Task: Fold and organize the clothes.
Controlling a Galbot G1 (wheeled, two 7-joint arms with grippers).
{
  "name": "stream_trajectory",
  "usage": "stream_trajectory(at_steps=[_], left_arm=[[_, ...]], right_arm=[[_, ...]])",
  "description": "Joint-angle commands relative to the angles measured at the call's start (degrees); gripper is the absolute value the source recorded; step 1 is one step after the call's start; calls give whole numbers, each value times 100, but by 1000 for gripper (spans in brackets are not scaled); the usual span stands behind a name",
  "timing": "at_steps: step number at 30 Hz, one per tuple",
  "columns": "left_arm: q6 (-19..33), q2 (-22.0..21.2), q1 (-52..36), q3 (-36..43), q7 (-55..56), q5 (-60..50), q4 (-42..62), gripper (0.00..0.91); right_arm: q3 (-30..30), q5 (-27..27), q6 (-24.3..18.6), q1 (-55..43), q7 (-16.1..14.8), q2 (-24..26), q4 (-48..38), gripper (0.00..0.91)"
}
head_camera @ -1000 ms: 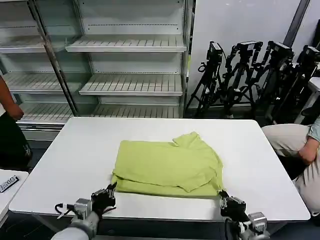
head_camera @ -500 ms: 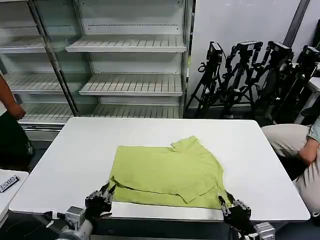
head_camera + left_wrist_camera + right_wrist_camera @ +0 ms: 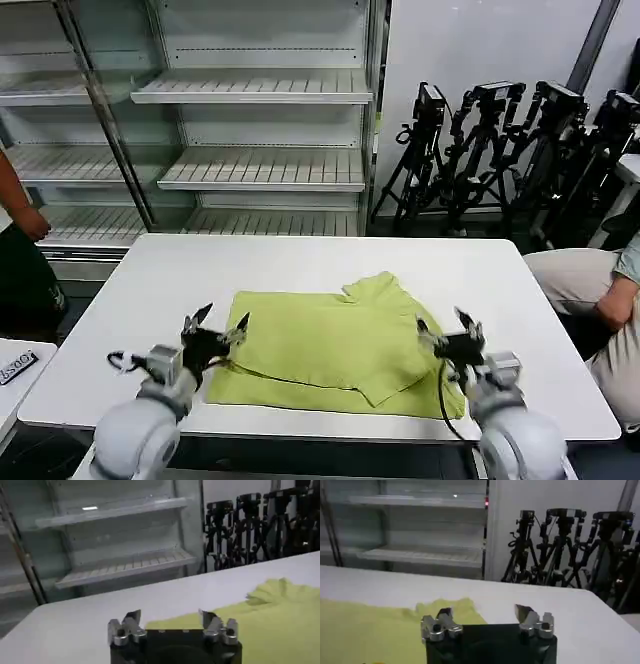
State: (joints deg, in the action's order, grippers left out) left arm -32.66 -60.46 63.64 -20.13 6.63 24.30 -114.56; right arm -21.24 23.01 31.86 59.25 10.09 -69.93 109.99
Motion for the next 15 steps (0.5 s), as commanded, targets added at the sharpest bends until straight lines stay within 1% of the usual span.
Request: stream_trajectory(at_steps=[1,4,7,11,15], left_arm=[[-46,46,-1862,641,-363,473,2024,907],[-48,9,-2073,708,-362,505,2437,907],[-65,27,-2223,775,-367,825,2784,907],[-71,32,-2349,887,-363,959,3161,907],[-71,45,-2287,908,-497,977,3236,907]], right_arm=[[795,284,130,-2099,331,-285,-2073,907],[861,290,131,-2401,325,-478,-2646,907],[885,268,131,-2598,283,-618,-3046,907],[930,273,130,-2843,223,-792,-3577,907],[981,227,128,-2895,239,-856,-3700,907]])
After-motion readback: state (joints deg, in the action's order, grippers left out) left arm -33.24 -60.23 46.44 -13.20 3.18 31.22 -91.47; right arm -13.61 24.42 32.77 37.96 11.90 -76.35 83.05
